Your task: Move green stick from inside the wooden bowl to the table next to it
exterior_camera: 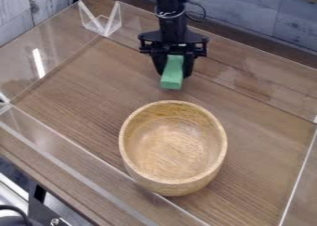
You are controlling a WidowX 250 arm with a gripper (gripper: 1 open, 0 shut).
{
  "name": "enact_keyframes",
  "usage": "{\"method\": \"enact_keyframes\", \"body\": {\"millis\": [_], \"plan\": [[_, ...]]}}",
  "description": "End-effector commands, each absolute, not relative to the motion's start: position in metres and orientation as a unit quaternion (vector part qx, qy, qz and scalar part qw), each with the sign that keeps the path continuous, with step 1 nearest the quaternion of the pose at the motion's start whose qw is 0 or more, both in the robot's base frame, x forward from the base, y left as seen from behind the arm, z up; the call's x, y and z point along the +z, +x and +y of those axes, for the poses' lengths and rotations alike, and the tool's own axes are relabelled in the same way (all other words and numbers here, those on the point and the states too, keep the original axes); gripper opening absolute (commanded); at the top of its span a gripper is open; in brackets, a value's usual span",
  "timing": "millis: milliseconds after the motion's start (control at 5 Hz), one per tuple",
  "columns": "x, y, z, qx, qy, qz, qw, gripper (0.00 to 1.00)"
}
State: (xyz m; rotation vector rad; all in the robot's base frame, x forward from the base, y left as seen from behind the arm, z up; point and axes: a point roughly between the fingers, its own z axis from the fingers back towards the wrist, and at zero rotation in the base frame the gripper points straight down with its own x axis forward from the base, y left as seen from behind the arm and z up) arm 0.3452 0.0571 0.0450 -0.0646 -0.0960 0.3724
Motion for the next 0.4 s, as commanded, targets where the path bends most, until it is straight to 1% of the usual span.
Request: {"method": "enact_keyframes", "body": {"millis": [0, 200], "plan": [[0.0838, 0.3552, 0.0638, 0.180, -0.034, -0.100, 0.978, 0.00], [0.0826, 0.3576, 0.0635, 0.180, -0.035, -0.102, 0.978, 0.00]]}}
